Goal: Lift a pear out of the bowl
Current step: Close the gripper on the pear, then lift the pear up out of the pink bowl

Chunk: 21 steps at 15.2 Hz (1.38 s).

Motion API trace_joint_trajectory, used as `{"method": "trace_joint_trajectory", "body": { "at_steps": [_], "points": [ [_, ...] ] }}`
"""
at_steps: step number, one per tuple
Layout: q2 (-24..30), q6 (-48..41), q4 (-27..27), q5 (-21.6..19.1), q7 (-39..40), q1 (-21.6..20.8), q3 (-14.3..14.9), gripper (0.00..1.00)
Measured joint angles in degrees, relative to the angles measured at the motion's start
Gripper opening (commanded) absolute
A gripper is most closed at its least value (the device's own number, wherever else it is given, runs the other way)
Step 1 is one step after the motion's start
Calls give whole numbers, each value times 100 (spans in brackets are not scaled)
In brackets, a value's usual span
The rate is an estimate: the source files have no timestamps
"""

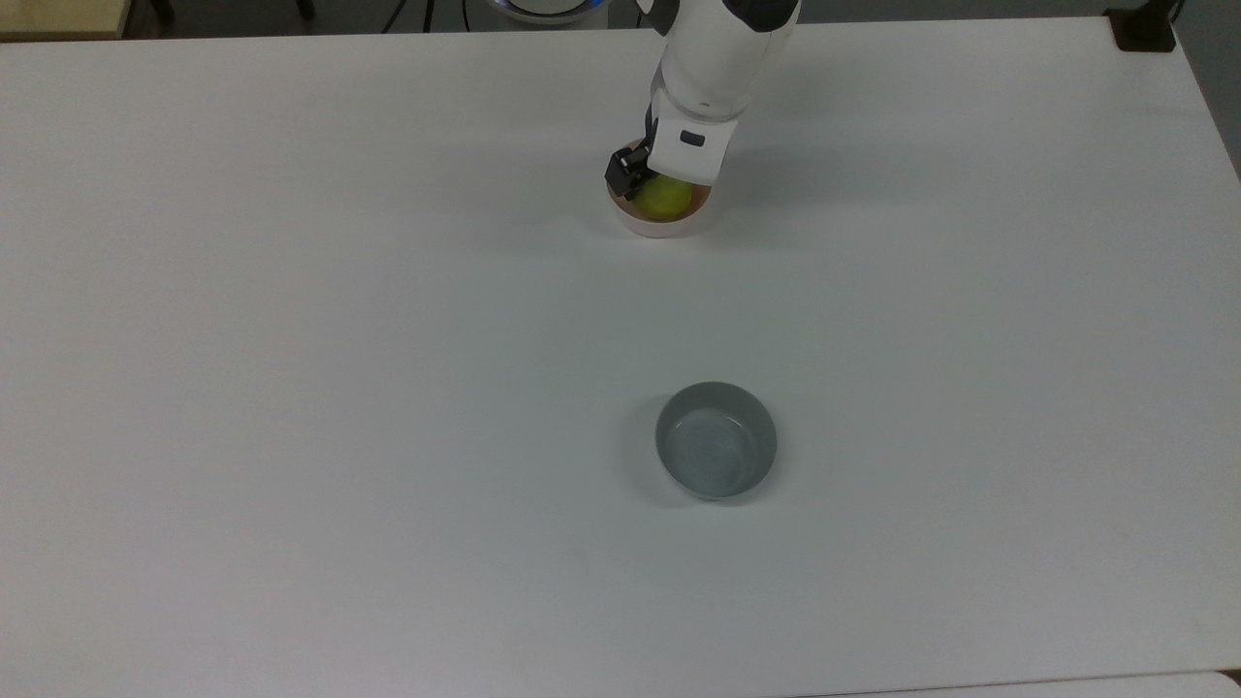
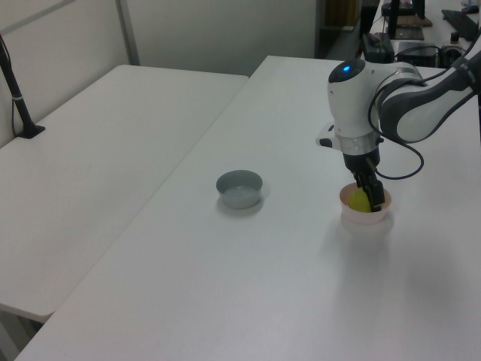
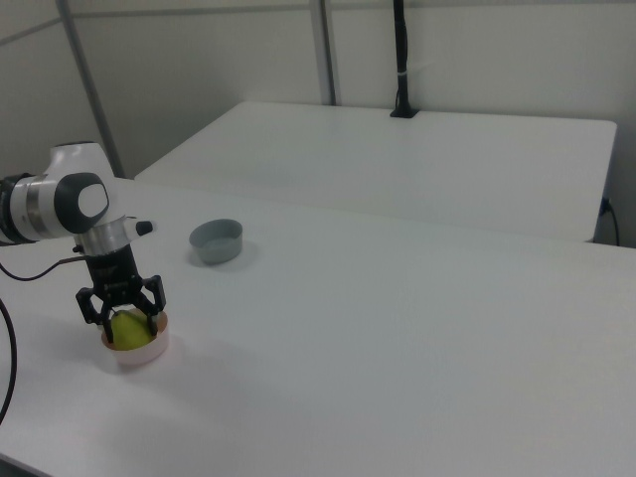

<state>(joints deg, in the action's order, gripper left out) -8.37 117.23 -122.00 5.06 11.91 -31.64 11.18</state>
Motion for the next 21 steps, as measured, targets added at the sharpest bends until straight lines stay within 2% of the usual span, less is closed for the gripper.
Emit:
{"method": "trace_joint_trajectory", "body": {
  "at_steps": [1, 2, 12, 21],
  "points": [
    [8, 0, 11, 1, 0, 0, -2, 46],
    [6, 0, 12, 5, 1, 0, -2, 44],
    [190, -140, 42, 10, 218, 45, -2, 43],
    [939, -1589, 743, -7, 408, 104, -2, 43]
  ]
}}
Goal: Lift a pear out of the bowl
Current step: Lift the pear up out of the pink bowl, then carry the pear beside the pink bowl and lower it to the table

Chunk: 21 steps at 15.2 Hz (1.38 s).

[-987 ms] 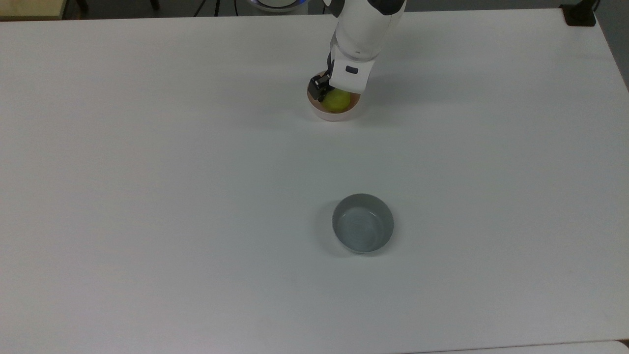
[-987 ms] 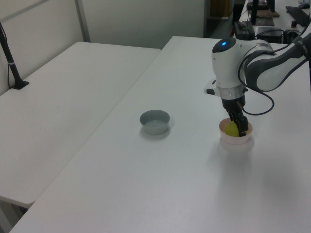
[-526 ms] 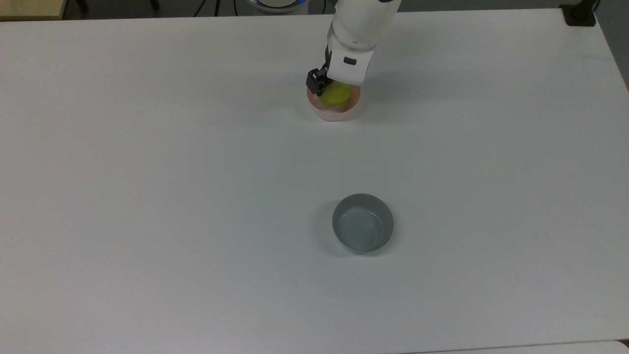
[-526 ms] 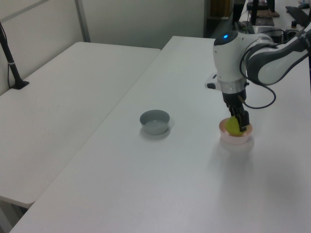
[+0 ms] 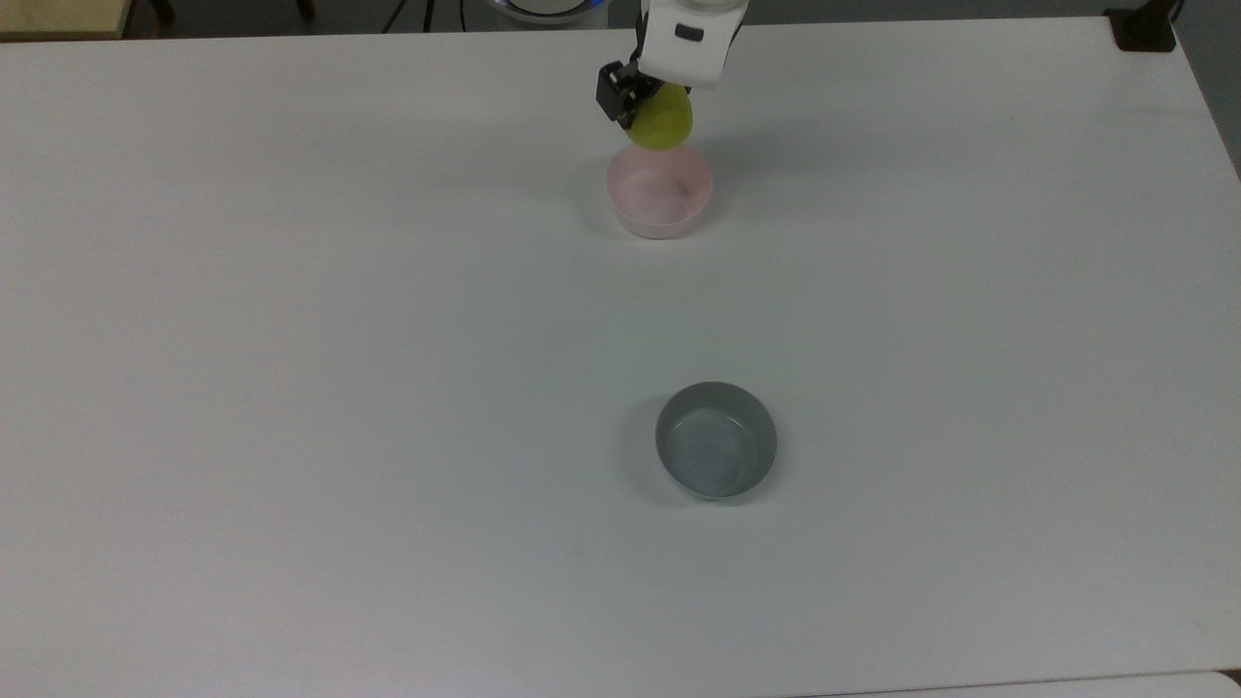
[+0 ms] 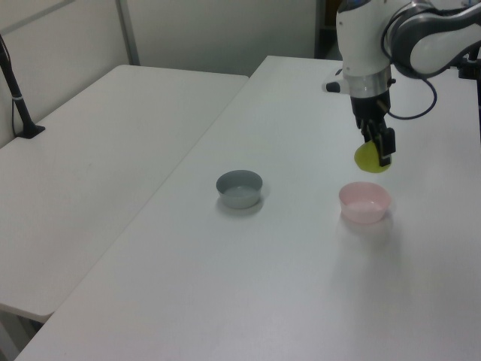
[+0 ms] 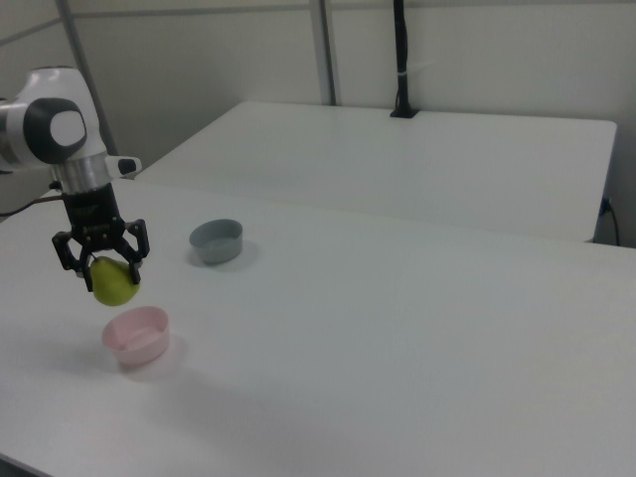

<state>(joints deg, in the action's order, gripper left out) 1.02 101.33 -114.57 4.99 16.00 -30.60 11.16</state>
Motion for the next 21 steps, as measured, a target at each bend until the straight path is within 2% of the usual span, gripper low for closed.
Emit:
{"method": "trace_joint_trajectory", "body": {
  "at_steps": [3, 6, 12, 15, 18, 21],
  "points": [
    [46, -156, 81, -1, 53, 66, 0, 43],
    [25, -157, 153, -1, 224, 347, 1, 43],
    [-264, -157, 660, -2, 934, 1659, 19, 44],
    [-525, -157, 973, -3, 1131, 2131, 18, 44],
    [-818, -157, 1204, -4, 1185, 2341, 15, 44],
    [-1113, -156, 1346, -7, 1184, 2364, 6, 45]
  ]
}}
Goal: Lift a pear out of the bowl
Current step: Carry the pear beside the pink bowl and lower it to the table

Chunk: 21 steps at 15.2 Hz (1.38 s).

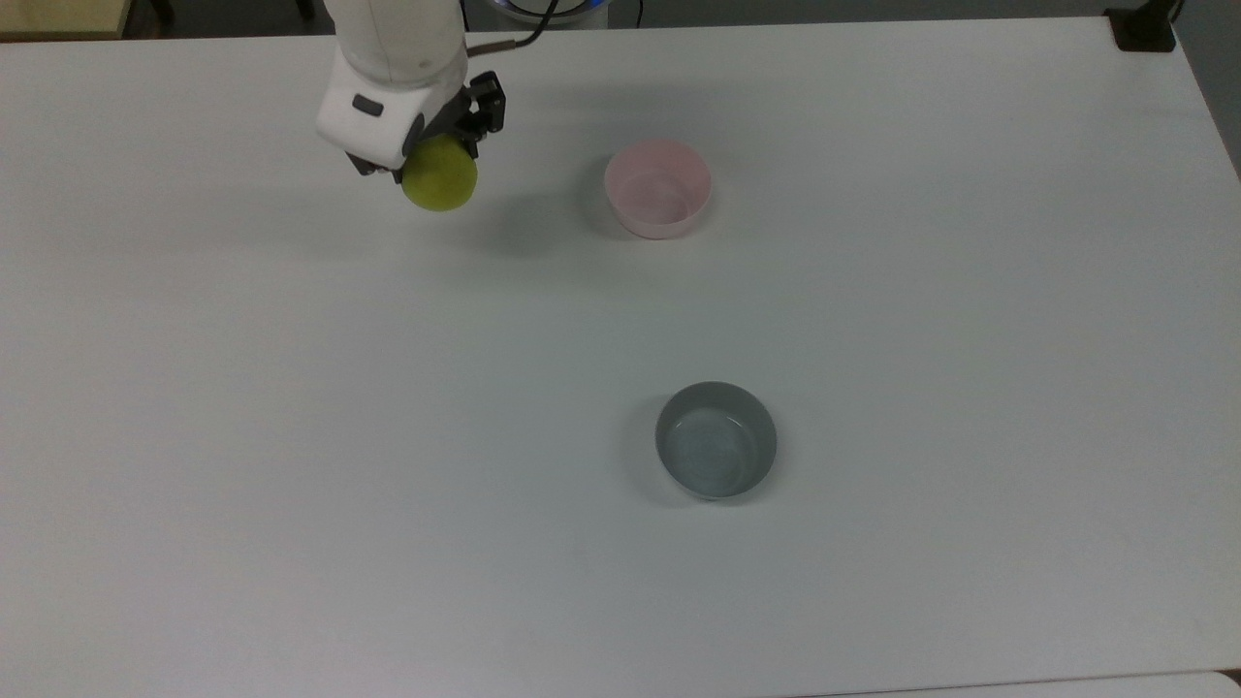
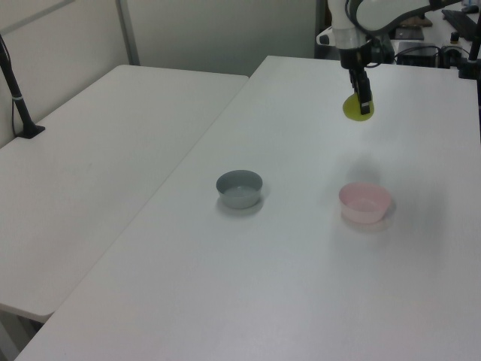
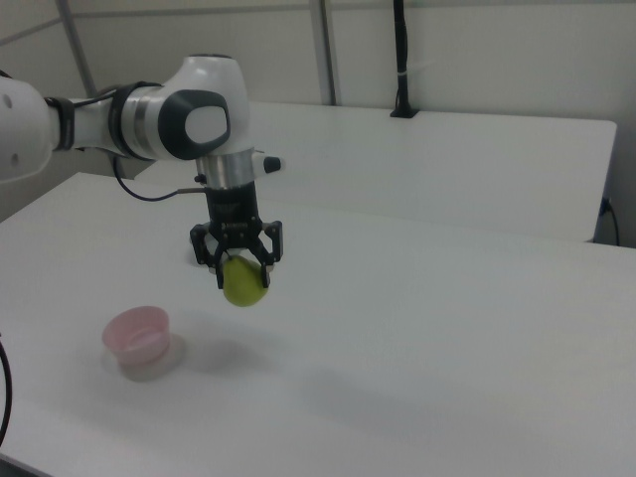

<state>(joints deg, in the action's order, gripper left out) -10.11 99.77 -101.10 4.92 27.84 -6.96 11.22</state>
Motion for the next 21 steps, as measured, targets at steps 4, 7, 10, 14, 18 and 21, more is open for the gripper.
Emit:
{"method": "trace_joint_trajectory", "body": {
  "at_steps": [4, 7, 10, 14, 18, 21],
  "points": [
    [-396, 177, 62, -1, -1, 0, -7, 45],
    [-658, 366, 67, -1, -1, 0, -7, 46],
    [-893, 462, 70, -1, -1, -6, -10, 47],
    [-1115, 730, 69, -1, -24, -10, -11, 56],
    [-1185, 775, 69, -1, -34, -23, -18, 100],
    [-1185, 776, 69, -1, -206, -27, -19, 100]
  ]
}}
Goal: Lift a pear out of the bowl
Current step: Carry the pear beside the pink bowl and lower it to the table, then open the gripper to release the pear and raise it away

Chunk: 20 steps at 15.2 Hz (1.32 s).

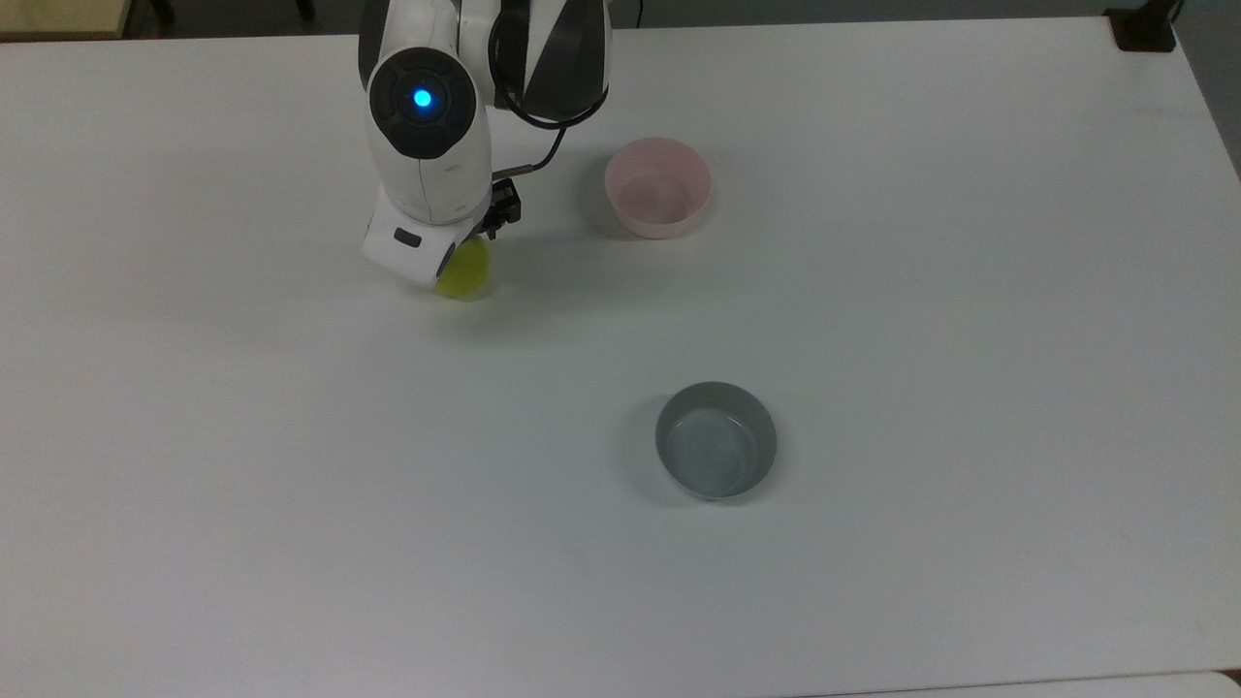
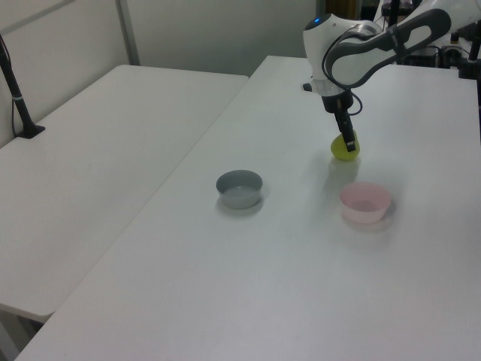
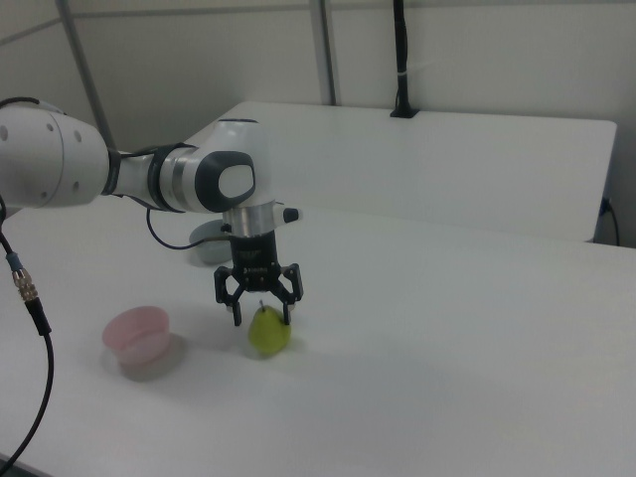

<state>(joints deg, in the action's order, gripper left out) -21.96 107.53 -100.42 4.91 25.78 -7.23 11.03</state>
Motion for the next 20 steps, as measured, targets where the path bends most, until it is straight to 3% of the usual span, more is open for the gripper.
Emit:
{"method": "trace_joint_trajectory", "body": {
  "at_steps": [11, 20],
  "points": [
    [98, 23, 65, 0, -275, 0, 1, 100],
    [1661, -361, 141, 1, -1810, 17, 101, 100]
  ]
}}
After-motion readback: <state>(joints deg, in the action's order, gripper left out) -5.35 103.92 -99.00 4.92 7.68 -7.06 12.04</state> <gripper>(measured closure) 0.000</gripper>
